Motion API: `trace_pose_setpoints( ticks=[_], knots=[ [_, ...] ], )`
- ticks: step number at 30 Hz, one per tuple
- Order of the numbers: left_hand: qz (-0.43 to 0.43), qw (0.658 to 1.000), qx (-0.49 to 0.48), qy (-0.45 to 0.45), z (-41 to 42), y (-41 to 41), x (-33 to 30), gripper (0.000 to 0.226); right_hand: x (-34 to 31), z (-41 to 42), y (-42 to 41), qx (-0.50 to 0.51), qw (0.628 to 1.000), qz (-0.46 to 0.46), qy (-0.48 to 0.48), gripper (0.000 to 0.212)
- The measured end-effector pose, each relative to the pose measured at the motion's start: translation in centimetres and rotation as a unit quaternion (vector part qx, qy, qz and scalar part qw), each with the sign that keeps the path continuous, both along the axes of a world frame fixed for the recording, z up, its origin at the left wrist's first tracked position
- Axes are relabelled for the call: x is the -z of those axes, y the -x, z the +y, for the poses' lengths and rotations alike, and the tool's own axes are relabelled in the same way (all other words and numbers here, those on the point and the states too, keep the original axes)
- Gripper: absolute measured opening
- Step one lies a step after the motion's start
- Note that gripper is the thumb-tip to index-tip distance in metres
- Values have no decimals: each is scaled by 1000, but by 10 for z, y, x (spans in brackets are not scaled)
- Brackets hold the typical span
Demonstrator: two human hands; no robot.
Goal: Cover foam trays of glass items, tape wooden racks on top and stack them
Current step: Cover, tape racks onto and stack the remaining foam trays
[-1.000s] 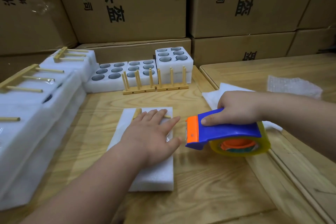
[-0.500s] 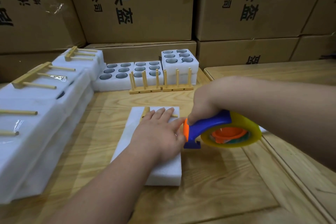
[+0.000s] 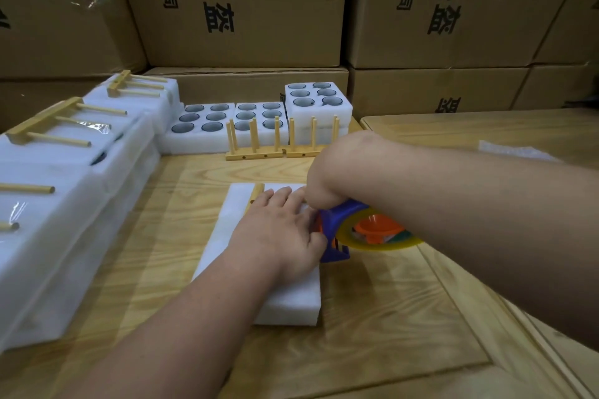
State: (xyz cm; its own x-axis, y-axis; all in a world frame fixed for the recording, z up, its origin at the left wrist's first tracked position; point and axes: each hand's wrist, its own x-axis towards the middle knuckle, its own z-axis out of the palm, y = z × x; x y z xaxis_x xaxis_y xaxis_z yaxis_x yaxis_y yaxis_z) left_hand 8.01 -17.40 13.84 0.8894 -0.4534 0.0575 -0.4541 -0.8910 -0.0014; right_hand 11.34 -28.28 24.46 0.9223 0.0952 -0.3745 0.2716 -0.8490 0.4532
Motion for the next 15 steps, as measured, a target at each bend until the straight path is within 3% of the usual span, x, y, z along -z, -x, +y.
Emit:
trace_pose_setpoints(
  ticks=[7, 10, 12, 15],
  knots=[
    [-20, 999, -10, 29, 1, 0, 4, 75, 32, 18, -15, -23, 999, -36, 18, 20],
    [-15, 1000, -6, 11, 2, -2, 6, 79, 27, 5, -20, -14, 1000, 12, -1, 26],
    [-3, 1000, -10, 13, 1, -3, 8, 79, 25, -10, -20, 6, 999, 48, -21, 33],
    [-5, 1000, -24, 13, 2, -4, 12, 82, 9, -48, -15, 92, 987, 3, -133, 36]
  ],
)
